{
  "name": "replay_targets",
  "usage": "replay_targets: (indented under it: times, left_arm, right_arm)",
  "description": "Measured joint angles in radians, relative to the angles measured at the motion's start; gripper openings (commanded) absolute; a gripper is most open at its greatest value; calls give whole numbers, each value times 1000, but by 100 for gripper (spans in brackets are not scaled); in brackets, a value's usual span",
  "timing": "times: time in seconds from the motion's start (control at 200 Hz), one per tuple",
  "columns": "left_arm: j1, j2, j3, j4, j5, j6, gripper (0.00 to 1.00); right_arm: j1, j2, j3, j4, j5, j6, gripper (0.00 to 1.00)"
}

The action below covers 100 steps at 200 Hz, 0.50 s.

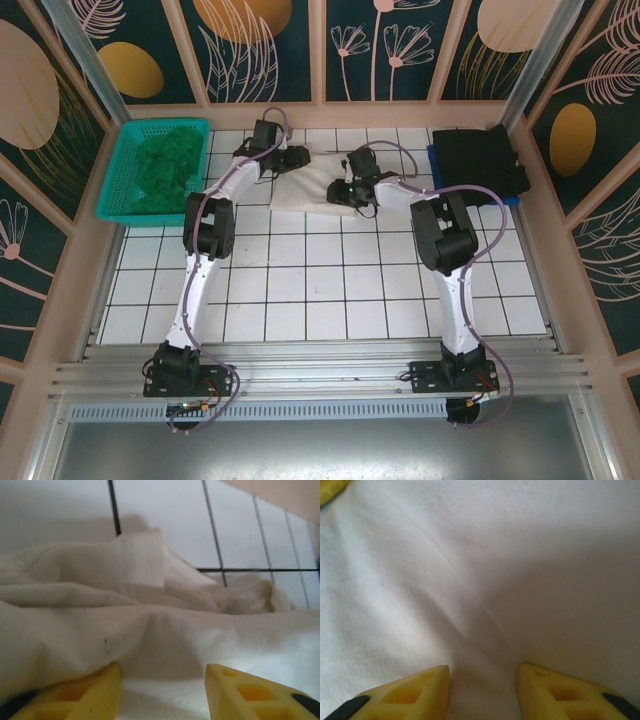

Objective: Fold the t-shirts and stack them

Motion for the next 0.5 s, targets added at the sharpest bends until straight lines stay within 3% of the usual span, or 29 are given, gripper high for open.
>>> replay_targets:
  times: [0.21, 0.5]
  left_arm:
    - [-2, -26, -71, 55, 16, -8, 45]
    - [-16, -372, -658, 183, 13, 0, 44]
  right_arm:
    - [0, -111, -155, 38, 61, -85, 53]
    - [24, -424, -363, -21, 210, -112, 52]
